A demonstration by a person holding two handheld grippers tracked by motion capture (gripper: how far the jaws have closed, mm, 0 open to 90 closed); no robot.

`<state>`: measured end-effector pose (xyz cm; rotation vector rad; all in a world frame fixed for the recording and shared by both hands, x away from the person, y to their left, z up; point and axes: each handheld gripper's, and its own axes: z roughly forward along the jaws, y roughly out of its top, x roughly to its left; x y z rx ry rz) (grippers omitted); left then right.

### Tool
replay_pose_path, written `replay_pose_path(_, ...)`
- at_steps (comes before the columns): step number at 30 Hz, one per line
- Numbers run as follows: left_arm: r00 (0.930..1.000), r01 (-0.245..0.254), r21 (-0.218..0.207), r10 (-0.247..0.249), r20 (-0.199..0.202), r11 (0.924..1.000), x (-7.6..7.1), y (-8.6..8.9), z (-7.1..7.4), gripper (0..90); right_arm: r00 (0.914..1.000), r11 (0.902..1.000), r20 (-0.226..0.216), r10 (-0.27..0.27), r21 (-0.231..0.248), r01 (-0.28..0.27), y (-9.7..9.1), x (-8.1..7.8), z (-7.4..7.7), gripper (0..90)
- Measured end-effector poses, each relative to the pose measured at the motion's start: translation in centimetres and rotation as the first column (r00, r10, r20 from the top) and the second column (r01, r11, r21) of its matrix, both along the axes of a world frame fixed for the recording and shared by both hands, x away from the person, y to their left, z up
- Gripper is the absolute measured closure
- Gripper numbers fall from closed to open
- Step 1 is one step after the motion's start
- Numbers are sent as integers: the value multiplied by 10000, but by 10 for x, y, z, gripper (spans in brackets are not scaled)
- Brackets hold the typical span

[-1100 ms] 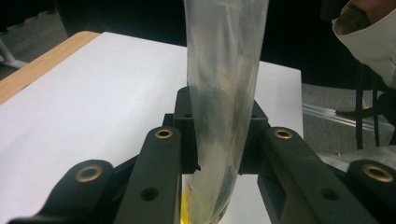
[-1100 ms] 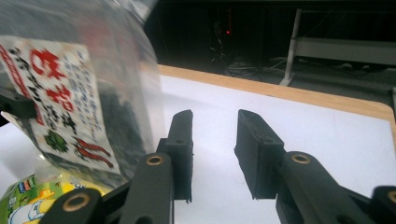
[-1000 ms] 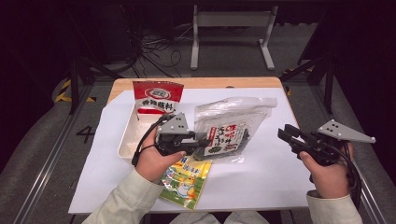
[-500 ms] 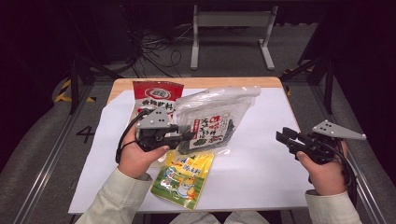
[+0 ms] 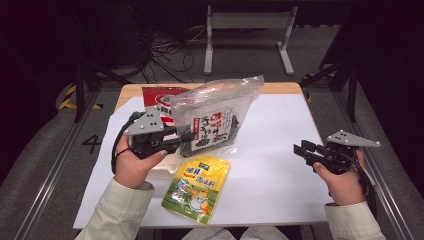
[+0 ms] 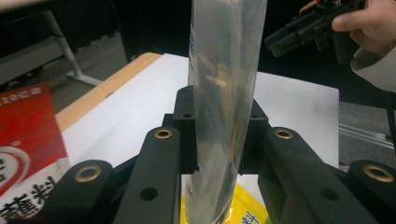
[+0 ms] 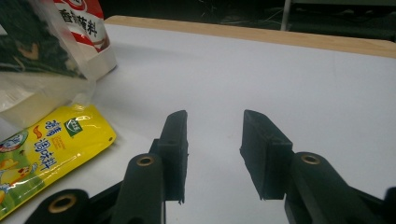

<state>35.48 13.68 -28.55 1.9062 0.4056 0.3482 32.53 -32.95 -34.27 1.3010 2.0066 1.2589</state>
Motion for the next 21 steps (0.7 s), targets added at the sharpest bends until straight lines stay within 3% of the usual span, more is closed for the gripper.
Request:
replay_pose_path(10, 9966, -784, -138, 787, 231, 9968, 2, 24, 3, 753, 9997, 9999, -206, -130, -2, 130, -3, 3, -6, 600)
replay_pose_path(21, 9851, -1683, 11, 1681, 370, 9857, 7, 39, -3, 752, 9993, 9997, -351, -151, -194, 144, -7, 6, -8, 616)
